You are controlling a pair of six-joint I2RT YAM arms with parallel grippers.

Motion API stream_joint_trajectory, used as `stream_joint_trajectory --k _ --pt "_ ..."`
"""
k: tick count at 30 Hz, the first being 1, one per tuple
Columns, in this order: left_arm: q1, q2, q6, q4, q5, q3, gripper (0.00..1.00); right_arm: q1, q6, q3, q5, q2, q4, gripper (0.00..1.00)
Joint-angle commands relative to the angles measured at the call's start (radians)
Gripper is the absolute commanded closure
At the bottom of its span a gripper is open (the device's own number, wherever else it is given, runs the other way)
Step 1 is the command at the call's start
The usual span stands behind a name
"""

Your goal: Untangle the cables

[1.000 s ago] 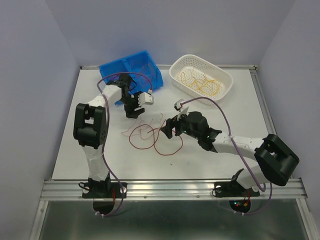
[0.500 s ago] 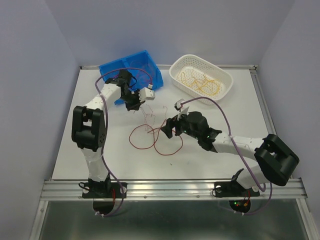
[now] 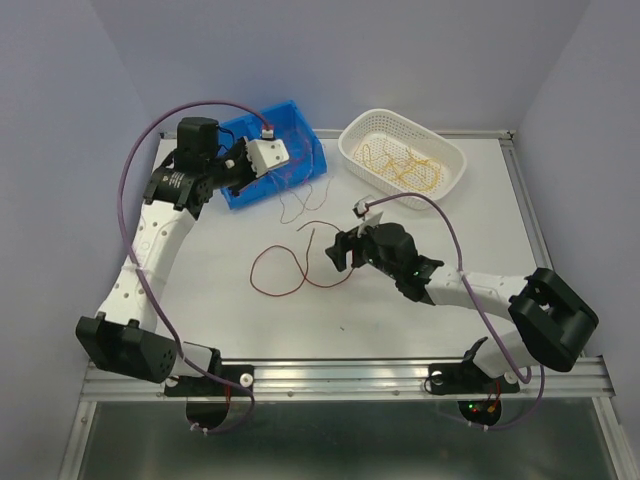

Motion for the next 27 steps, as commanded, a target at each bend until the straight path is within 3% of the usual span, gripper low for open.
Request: stream_joint_trajectory --k 1,8,11,15,17,19,23,27 --pt "-0.001 -0.051 -0.037 -0.016 -0.024 0.013 1.00 0.000 -0.008 0.023 -0.009 0.021 0.057 0.19" --pt "-0.003 -0.091 -0.021 -0.094 0.050 0.038 1.00 -0.006 -0.123 0.096 -0.063 0.197 0.164 0.16" --pt "-0.003 -0.107 -0.033 -0.076 0.036 0.024 1.00 -0.014 -0.105 0.167 -0.069 0.288 0.122 0.16" --pt "-0.001 -0.128 -0.114 0.045 -0.066 -0.035 1.00 -0.017 -0.062 0.198 -0.038 0.350 0.069 0.18" --pt "0.002 -0.133 -0.180 0.159 -0.181 -0.080 1.00 -0.017 -0.042 0.222 0.021 0.390 -0.006 0.22" --pt "0.015 -0.122 -0.215 0.219 -0.257 -0.101 1.00 -0.015 -0.032 0.239 0.042 0.403 -0.053 0.25" --pt "0.087 -0.069 -0.251 0.319 -0.272 -0.072 1.00 -0.015 -0.015 0.181 0.058 0.368 -0.060 0.25" --pt "0.146 0.084 -0.229 0.305 -0.289 0.019 1.00 -0.017 -0.002 0.123 0.089 0.286 -0.058 0.25"
